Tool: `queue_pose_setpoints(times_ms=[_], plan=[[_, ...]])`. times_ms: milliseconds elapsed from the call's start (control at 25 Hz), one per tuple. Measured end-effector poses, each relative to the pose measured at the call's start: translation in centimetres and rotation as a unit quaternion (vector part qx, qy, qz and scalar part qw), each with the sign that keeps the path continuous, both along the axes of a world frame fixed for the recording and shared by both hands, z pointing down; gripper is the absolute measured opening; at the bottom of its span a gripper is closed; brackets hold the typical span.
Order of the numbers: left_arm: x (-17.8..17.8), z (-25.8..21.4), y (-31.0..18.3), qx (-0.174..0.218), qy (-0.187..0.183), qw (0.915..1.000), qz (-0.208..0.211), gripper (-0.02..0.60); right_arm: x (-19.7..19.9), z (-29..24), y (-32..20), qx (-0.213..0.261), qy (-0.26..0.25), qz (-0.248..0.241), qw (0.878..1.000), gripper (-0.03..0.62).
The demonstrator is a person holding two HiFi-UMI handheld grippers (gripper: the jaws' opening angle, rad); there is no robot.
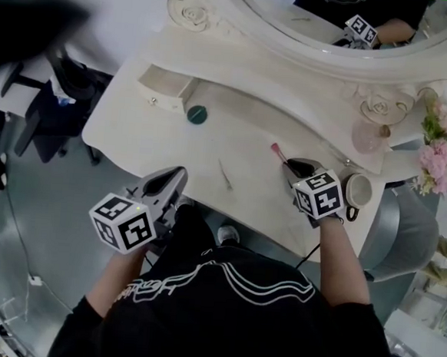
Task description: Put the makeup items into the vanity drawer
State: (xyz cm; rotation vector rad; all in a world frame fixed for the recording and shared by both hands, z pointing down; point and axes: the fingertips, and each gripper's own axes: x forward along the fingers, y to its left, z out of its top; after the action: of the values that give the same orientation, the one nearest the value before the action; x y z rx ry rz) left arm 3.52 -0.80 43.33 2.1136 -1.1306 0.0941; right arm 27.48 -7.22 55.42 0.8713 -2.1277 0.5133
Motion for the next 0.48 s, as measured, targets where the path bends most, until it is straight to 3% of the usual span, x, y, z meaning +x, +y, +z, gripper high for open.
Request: queue_pose_setpoints(times_ms=[480], plan=[[-2.6,-0.3,-2.8,-0.002,0.006,0.9999,0.008,0.023,-2.8,-2.2,-1.9,0.008,-0.008,0.005,1.000,0.066]])
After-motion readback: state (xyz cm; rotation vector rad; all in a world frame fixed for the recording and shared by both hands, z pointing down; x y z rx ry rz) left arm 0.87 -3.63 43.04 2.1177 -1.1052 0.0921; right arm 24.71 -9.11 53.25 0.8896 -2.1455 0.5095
